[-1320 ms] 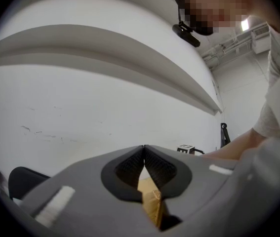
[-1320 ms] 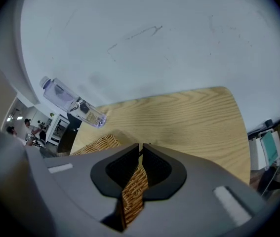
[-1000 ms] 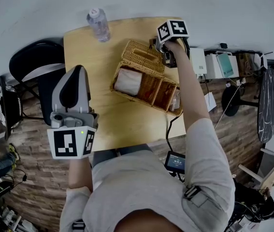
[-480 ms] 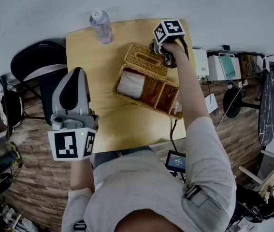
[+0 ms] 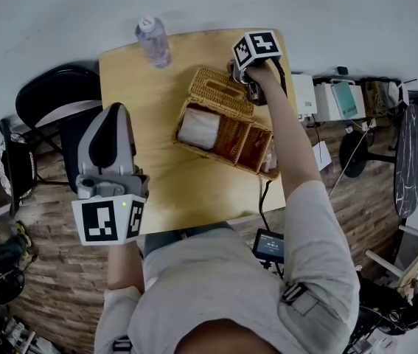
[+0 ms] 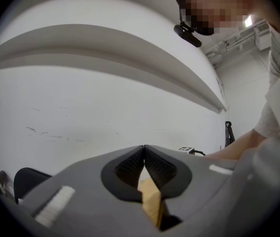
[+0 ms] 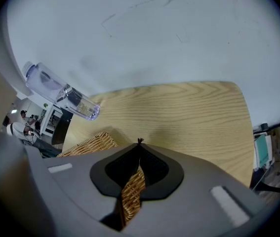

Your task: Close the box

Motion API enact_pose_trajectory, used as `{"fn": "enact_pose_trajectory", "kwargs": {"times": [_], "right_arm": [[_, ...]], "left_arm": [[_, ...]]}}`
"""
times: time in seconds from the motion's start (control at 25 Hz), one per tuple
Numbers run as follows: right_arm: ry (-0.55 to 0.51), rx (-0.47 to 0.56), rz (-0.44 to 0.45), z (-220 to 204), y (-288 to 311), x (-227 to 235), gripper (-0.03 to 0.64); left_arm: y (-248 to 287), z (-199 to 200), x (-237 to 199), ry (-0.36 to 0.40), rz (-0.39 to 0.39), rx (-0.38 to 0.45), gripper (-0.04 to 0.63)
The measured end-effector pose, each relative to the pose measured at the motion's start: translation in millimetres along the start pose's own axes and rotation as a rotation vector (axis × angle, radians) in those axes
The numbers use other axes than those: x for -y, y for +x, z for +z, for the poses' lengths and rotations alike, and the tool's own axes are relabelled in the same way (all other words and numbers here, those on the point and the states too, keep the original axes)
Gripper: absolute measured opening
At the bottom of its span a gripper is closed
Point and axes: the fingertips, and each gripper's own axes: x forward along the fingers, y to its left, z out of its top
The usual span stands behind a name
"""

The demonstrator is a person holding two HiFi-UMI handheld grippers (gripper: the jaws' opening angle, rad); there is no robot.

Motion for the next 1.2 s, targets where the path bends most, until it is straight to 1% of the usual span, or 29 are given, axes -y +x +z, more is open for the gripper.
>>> {"fn": "enact_pose_trajectory", "kwargs": {"times": [0.2, 0.36, 0.64, 0.84, 1.0, 1.2], "right_arm": [[-0.052, 0.128, -0.009, 5, -22, -12, 0.017], [-0.093, 0.244, -0.038, 3, -40, -18, 0.017], [-0.081, 0.441, -0.101, -1, -76, -27, 0.017], [-0.066, 0.531, -0.145, -4, -102, -36, 0.017], [-0.058, 0.597, -0.164, -3, -127, -51, 0.017], [-0.069, 0.648, -0.194, -7, -154, -69, 0.017]], "left_arm": [[-1, 4, 7, 0.003, -0.032, 0.014, 0.058], [-4, 8, 11, -0.002, -0.064, 0.024, 0.058], [-13, 17, 12, 0.003, -0.128, 0.037, 0.058], [-21, 27, 10, 0.011, -0.168, 0.054, 0.058], [-28, 37, 7, 0.014, -0.201, 0.071, 0.058], [-38, 49, 6, 0.014, -0.244, 0.102, 0.058]]}}
